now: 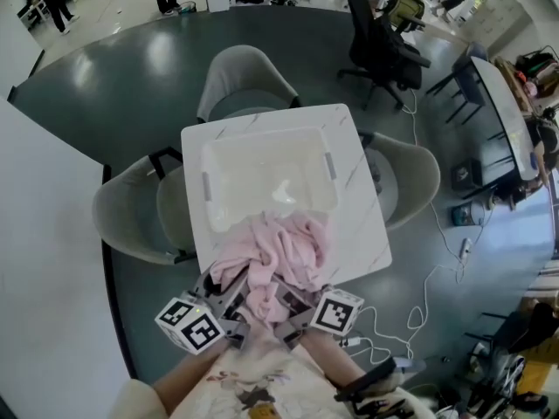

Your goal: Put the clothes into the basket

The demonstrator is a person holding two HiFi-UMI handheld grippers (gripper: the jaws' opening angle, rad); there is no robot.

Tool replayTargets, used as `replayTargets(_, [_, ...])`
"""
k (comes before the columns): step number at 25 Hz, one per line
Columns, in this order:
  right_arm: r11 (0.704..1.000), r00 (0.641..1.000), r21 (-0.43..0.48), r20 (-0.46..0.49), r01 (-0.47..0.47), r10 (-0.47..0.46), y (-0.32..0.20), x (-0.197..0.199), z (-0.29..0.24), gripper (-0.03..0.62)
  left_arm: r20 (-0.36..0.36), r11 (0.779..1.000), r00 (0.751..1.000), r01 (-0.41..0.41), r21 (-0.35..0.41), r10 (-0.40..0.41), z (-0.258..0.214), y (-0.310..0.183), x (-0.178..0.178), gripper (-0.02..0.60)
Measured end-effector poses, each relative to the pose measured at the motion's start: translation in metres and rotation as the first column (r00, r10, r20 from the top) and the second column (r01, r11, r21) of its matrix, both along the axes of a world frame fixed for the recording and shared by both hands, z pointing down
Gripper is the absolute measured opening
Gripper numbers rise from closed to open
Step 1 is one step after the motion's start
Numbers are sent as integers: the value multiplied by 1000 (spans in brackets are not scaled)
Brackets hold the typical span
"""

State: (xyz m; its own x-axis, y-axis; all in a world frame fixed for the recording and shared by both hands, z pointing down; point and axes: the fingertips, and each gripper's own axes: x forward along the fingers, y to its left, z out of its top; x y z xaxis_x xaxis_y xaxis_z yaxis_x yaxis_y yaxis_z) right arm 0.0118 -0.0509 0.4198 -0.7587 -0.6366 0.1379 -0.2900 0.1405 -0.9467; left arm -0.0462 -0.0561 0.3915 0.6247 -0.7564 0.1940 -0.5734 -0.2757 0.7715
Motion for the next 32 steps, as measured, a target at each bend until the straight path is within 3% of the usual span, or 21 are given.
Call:
replayTargets(13, [997, 996, 27, -54, 77, -75, -43, -1, -28, 391, -37, 997, 997, 73, 28, -72, -26, -38, -2, 289])
replayTargets(32, [973, 977, 152, -148, 176, -153, -132, -12, -55, 391, -64, 979, 985, 166, 119, -159, -47, -118, -16, 290])
